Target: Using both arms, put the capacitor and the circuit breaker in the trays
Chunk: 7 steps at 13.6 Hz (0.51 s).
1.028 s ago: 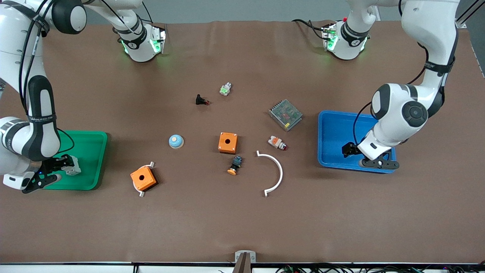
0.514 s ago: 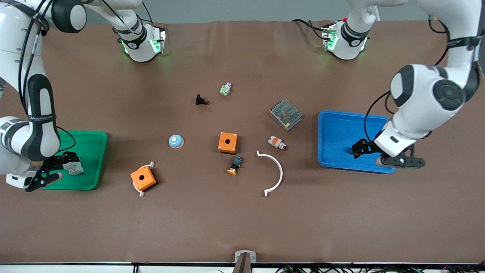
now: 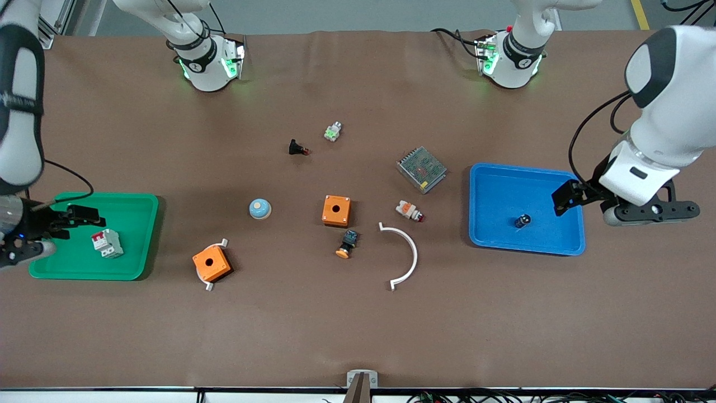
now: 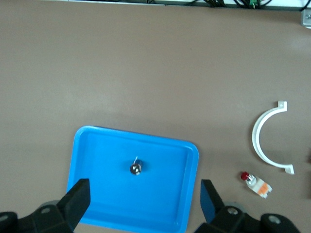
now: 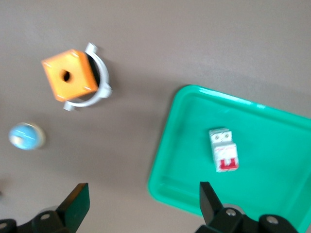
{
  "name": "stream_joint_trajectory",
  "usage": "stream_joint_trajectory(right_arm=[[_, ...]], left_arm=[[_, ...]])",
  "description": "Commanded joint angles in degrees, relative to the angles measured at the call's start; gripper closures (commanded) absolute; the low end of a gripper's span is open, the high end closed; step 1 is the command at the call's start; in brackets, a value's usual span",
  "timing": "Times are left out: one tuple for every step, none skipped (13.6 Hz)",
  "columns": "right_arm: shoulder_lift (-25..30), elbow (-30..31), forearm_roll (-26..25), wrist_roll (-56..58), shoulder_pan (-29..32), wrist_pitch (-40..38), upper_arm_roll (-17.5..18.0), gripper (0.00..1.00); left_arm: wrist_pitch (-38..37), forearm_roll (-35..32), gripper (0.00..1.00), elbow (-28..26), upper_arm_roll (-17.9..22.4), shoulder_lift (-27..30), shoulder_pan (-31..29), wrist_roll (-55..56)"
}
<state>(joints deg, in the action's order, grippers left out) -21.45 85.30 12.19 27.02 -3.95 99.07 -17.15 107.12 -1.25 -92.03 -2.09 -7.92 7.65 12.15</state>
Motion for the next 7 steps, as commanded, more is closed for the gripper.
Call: stream_joint_trajectory(right_arm=[[5.6,1.0,-0.1,-12.5,-2.3,-3.9,0.2,0.0],[6.8,0.8,-0.2,-14.5,-3.1,-5.0,0.2,0.0],[8.7,1.1,-0.6,-16.6,-4.4,-5.4,0.1,0.0],[10.4,1.4,-1.4,-18.7,-4.8,-5.4,0.2,0.0],[11.6,1.5,-3.1,-19.4,-5.4,-5.5,0.3,0.0],[12.7,1.8,-4.8,-20.0,-6.3,-5.9,0.2,0.0],[13.7,1.9,-5.9,-21.3,-6.6,-6.3,0.3,0.0]], left_arm=[[-7.6,-1.3,0.0,5.1,-0.5,0.1,-0.2,-0.4],[-8.4,-1.3,0.0,5.1,-0.5,1.2,-0.3,-1.2],[-9.7,-1.4,0.0,4.8,-1.2,2.4,-0.5,-1.6],[-12.3,-1.4,0.0,4.8,-2.4,3.1,-1.1,-2.5],[-13.3,-1.3,0.0,4.8,-2.5,4.0,-1.7,-4.3],[-13.7,-1.2,0.0,4.8,-2.4,4.4,-1.8,-6.9],[-14.6,-1.2,0.0,4.8,-2.1,4.9,-1.7,-9.8]])
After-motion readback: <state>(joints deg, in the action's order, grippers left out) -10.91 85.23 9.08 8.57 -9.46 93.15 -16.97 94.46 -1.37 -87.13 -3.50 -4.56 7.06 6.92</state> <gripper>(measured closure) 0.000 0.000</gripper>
